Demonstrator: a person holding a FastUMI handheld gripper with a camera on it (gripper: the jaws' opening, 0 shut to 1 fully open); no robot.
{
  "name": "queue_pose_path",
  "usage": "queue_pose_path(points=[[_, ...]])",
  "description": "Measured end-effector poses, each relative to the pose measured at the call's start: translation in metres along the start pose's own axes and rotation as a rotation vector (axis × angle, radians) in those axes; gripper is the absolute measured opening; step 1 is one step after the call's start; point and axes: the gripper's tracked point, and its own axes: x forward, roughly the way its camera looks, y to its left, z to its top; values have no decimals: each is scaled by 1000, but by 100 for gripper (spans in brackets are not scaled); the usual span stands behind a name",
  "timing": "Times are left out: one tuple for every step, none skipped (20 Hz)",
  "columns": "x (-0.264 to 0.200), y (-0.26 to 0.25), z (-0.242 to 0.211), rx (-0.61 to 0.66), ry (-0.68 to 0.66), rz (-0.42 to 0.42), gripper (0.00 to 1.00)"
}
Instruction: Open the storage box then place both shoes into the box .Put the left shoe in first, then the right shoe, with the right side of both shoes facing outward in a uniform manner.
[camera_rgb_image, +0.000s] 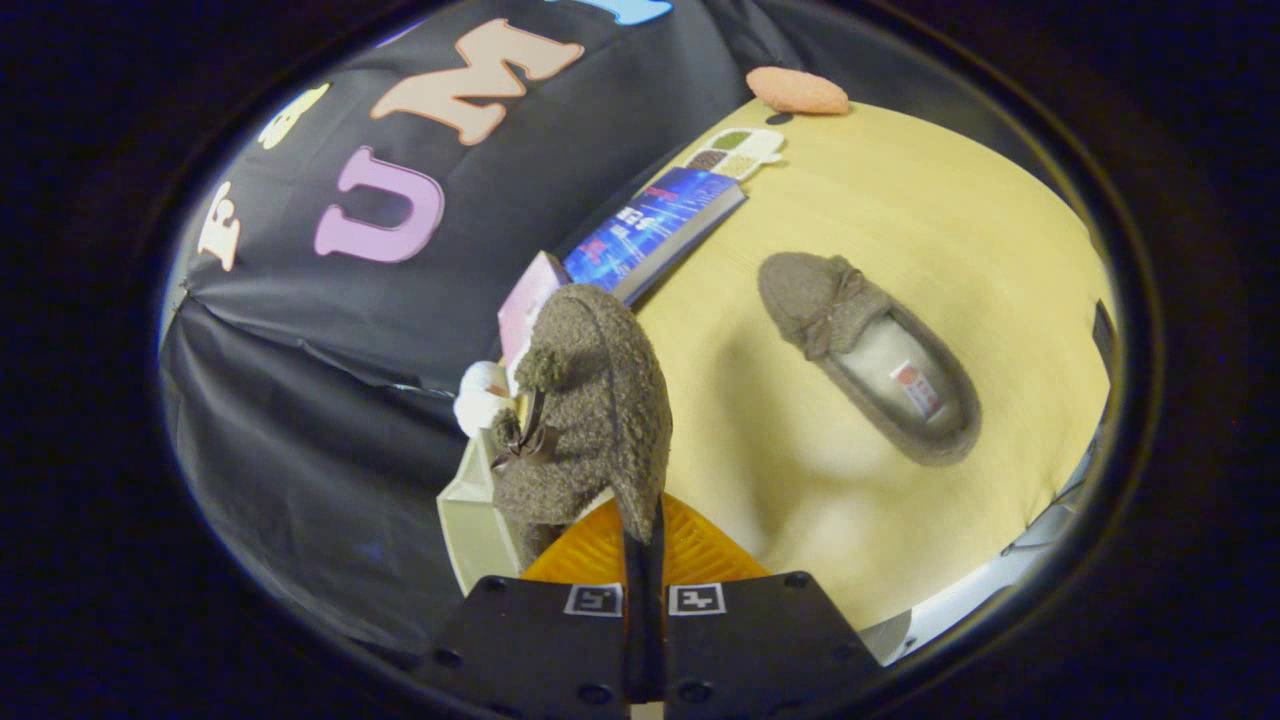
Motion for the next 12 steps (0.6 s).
queue_pose_path(points=[[-6, 15, -5, -14, -2, 14, 3], [-8, 30, -9, -31, 0, 30, 3], [-11, 51, -17, -47, 8, 54, 3], [-11, 66, -23, -54, 18, 73, 3], [-9, 85, -32, -57, 32, 97, 3], [-5, 101, -42, -61, 51, 121, 3], [-1, 116, -55, -67, 74, 138, 3], [8, 125, -67, -78, 95, 141, 3], [17, 130, -80, -97, 118, 130, 3], [29, 131, -93, -117, 143, 108, 3], [40, 131, -107, -136, 168, 78, 3], [51, 129, -120, -155, 191, 48, 3]])
